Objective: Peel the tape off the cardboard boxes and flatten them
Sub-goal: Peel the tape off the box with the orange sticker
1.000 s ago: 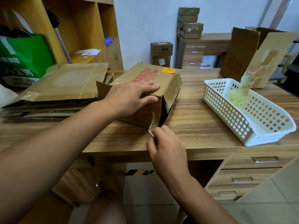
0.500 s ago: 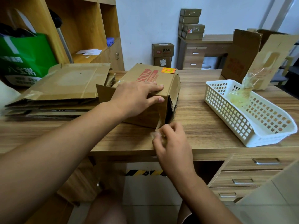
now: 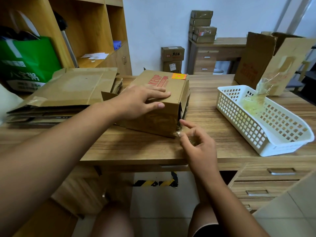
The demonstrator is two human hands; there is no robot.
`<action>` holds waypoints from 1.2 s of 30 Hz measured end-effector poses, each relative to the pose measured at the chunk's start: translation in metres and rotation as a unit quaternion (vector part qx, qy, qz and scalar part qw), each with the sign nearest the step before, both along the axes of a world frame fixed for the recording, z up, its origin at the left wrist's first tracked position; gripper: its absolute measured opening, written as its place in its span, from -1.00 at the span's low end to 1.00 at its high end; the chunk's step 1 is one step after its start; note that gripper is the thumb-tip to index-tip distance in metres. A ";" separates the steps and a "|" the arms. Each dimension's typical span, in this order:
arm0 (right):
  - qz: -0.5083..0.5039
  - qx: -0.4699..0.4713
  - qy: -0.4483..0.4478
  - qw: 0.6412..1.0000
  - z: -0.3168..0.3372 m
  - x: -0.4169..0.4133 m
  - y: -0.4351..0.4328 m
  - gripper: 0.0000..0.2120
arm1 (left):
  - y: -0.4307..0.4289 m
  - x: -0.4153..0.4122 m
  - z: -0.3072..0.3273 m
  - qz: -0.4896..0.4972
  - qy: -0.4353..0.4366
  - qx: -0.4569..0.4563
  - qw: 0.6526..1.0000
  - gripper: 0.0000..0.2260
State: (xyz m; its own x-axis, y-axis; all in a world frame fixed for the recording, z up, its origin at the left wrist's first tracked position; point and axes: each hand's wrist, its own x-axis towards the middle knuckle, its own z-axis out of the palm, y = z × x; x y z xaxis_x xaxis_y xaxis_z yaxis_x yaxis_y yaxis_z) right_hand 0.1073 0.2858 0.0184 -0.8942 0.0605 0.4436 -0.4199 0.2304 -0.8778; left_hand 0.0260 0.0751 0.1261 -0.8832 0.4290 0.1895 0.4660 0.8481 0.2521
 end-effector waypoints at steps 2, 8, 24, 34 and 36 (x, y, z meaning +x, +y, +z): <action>0.008 0.017 0.011 1.000 -0.001 0.002 -0.003 -0.68 | 0.003 0.000 -0.005 0.002 0.001 0.039 0.999 -0.59; 0.019 0.032 -0.004 0.999 -0.008 0.005 -0.008 -0.86 | 0.015 0.004 0.000 0.076 0.053 -0.058 0.994 -0.59; 0.021 0.126 0.070 0.989 -0.014 0.020 -0.042 -0.81 | 0.020 0.006 -0.004 0.093 0.075 -0.047 0.992 -0.59; 0.045 0.161 0.075 0.983 -0.012 0.028 -0.050 -0.83 | 0.021 0.004 -0.004 0.101 0.086 -0.061 0.989 -0.59; 0.055 0.156 0.080 0.983 -0.013 0.030 -0.051 -0.82 | 0.021 0.004 -0.004 0.102 0.084 -0.062 0.989 -0.59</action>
